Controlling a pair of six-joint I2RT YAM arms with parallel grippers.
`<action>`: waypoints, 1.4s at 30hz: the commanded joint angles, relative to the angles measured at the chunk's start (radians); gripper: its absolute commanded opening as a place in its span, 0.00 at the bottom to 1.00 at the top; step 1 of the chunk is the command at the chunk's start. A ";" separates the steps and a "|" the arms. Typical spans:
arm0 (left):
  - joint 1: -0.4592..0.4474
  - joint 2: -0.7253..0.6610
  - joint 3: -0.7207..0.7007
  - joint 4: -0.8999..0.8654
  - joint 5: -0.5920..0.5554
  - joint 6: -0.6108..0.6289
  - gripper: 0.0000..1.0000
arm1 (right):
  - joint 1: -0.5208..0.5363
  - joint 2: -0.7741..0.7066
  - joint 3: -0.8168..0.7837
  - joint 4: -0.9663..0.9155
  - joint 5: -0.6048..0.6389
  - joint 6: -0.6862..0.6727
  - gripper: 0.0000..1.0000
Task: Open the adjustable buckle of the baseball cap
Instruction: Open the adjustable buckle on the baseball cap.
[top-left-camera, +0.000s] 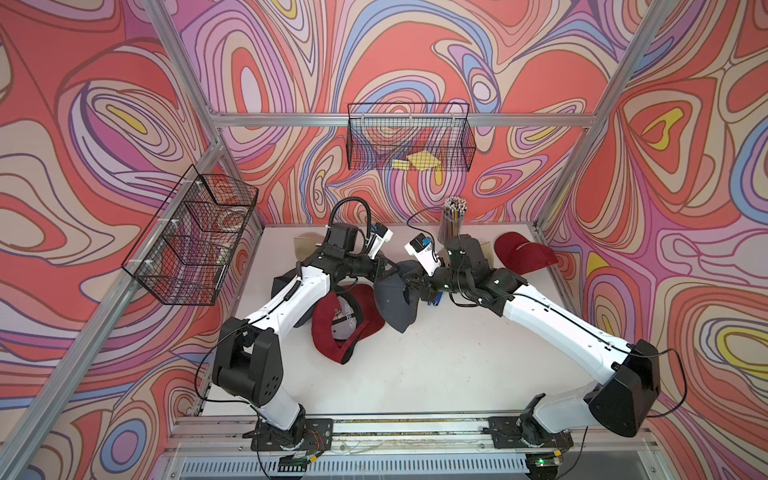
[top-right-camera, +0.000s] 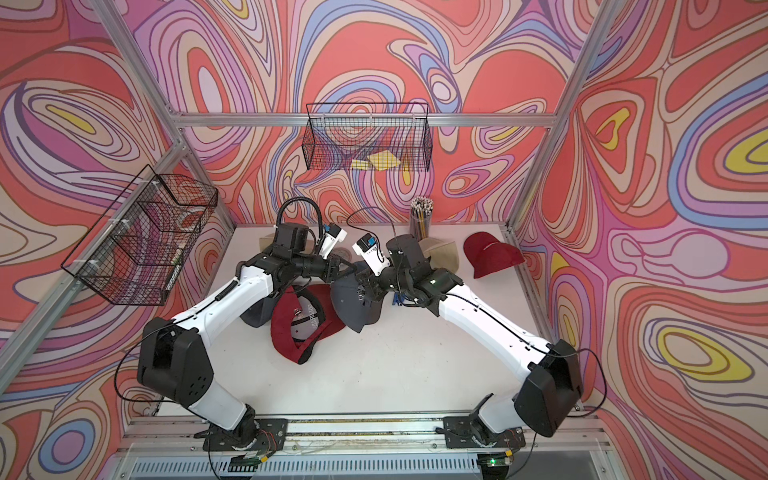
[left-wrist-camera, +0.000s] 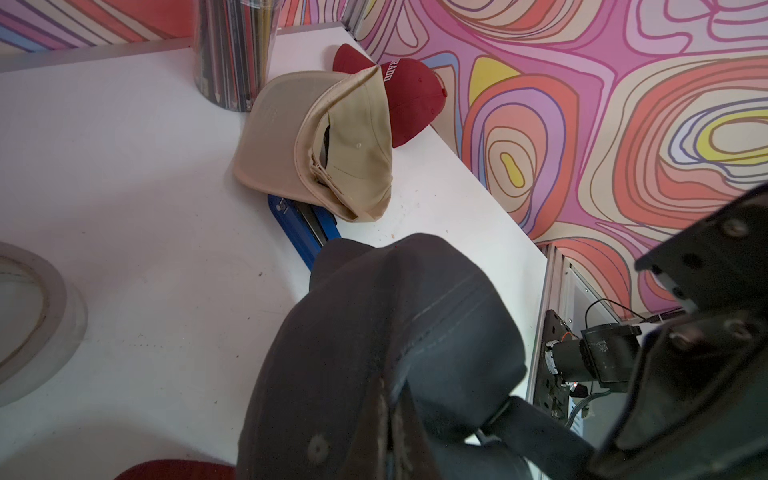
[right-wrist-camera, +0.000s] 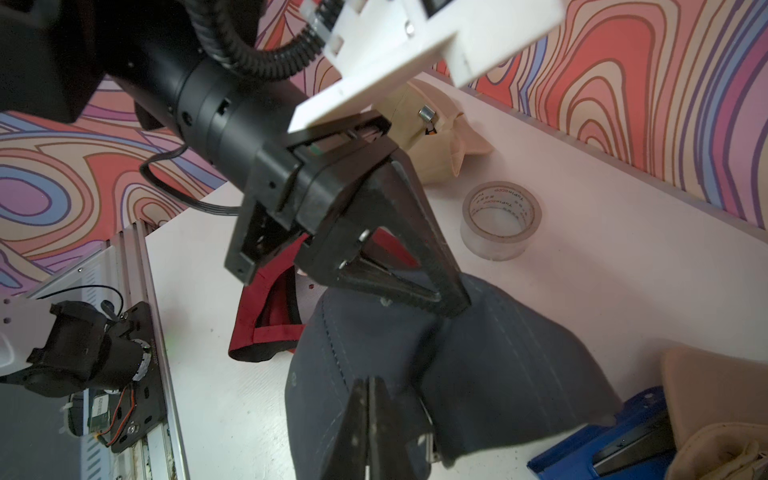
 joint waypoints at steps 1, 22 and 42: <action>0.015 0.018 0.026 -0.035 -0.040 -0.026 0.00 | 0.008 -0.040 -0.026 0.014 -0.053 -0.020 0.00; 0.040 0.036 -0.009 0.102 0.104 -0.112 0.00 | 0.007 -0.063 -0.066 0.021 0.077 0.006 0.65; 0.042 0.045 -0.005 0.102 0.126 -0.124 0.00 | -0.181 -0.080 -0.238 0.159 -0.189 0.167 0.47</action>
